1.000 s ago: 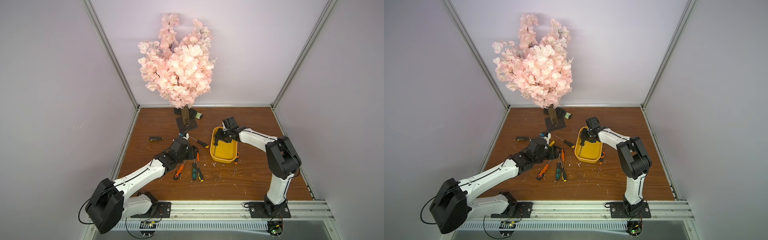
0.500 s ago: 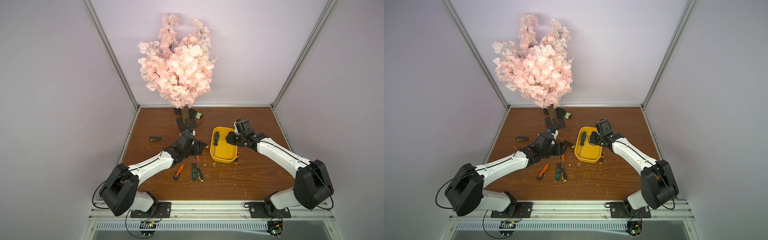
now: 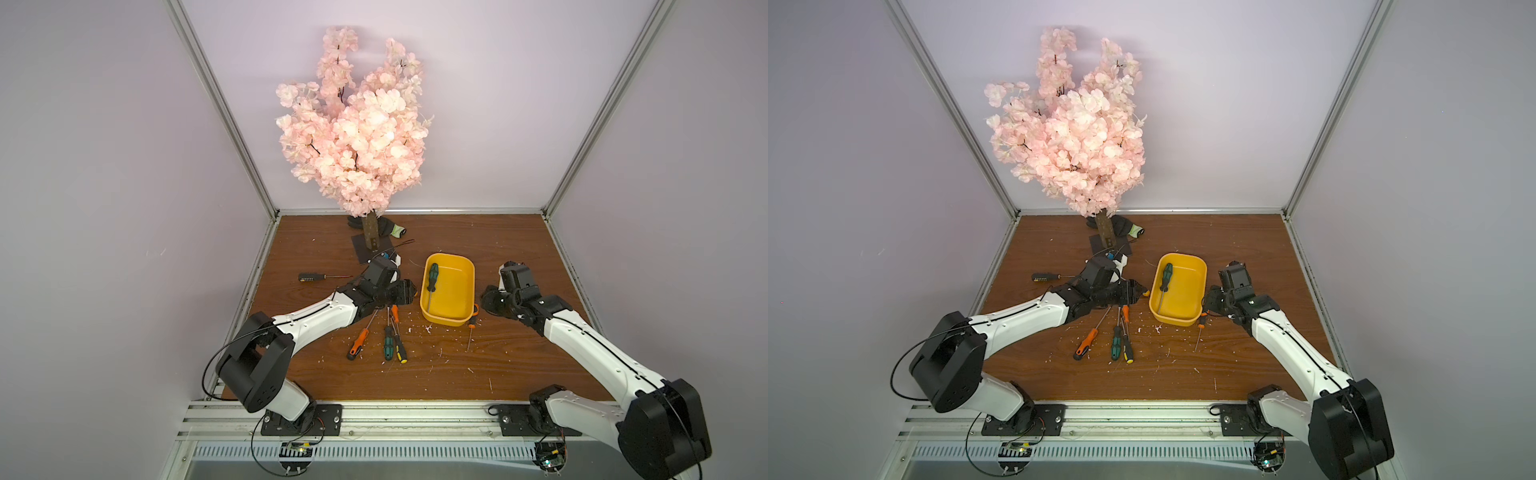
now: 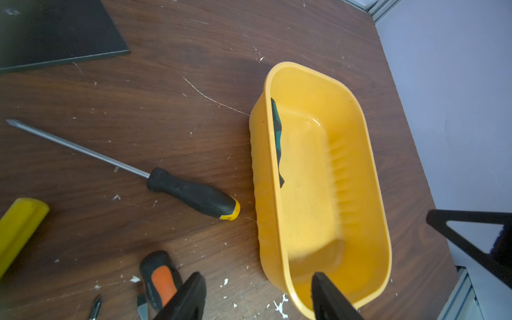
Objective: Put the screwdriver on the desktop into the storage box
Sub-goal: Place the screwdriver in the storage box, then pick up the screwdriver from the center of the board.
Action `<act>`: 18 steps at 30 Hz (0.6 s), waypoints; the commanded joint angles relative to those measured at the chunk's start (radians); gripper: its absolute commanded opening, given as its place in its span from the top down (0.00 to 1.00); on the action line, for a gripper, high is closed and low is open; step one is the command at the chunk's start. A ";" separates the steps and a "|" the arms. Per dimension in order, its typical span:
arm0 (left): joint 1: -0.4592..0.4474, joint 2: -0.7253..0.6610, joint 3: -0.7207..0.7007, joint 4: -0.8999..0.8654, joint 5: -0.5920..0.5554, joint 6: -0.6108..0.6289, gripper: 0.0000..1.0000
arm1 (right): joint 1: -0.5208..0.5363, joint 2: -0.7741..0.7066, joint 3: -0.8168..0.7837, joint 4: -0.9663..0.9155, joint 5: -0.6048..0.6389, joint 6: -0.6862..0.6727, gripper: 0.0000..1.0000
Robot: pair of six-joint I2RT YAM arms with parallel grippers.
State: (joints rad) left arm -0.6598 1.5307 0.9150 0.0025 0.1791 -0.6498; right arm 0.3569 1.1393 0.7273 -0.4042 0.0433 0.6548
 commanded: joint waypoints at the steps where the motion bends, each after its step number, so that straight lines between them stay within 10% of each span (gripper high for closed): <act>1: -0.015 0.015 0.031 -0.003 0.013 0.025 0.36 | -0.007 -0.020 -0.041 0.022 -0.020 0.017 0.59; 18: -0.021 0.005 0.020 -0.019 -0.006 0.018 0.36 | -0.009 0.108 -0.113 0.149 -0.103 0.005 0.57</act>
State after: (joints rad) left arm -0.6727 1.5429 0.9329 -0.0017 0.1791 -0.6430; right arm 0.3511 1.2308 0.6117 -0.2878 -0.0353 0.6689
